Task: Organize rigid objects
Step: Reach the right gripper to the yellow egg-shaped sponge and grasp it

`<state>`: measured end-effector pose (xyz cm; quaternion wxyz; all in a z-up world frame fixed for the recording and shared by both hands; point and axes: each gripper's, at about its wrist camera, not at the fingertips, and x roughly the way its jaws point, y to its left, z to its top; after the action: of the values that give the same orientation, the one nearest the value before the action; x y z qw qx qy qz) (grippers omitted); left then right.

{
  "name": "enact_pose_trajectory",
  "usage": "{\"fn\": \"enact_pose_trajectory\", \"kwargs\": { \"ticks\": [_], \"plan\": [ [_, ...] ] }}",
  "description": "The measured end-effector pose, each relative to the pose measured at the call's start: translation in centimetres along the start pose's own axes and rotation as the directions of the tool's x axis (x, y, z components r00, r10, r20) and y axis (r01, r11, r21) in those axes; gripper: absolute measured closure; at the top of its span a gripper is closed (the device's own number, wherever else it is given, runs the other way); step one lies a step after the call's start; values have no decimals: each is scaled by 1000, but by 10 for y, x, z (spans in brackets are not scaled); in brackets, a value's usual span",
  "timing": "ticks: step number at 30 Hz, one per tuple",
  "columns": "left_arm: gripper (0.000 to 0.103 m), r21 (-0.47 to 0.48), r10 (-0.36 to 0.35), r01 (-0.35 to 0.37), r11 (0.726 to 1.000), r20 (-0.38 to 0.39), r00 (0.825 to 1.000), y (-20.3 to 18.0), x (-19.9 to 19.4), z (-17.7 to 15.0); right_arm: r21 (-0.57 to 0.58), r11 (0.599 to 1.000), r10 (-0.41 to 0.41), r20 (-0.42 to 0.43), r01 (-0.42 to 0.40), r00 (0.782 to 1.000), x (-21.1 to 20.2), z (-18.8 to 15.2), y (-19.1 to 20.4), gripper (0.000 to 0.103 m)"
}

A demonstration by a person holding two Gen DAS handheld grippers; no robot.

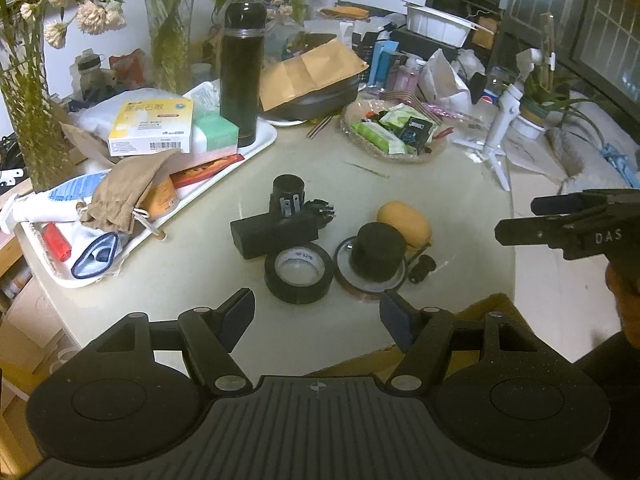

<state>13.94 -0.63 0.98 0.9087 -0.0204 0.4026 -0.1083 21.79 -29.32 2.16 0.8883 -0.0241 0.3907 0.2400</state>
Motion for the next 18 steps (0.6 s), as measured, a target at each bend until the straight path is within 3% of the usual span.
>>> {"fn": "enact_pose_trajectory", "kwargs": {
  "ticks": [6,9,18],
  "plan": [
    [34,-2,-15,15,1000,0,1000,7,7,-7,-48,999,11,-9,-11,1000,20,-3,-3,1],
    [34,-15,-22,22,1000,-1,1000,12,10,-9,-68,998,15,-12,-16,1000,29,-5,-4,9],
    [34,-38,-7,7,999,12,1000,22,14,-14,-102,995,15,-19,-17,1000,50,-1,-8,19]
  ]
}}
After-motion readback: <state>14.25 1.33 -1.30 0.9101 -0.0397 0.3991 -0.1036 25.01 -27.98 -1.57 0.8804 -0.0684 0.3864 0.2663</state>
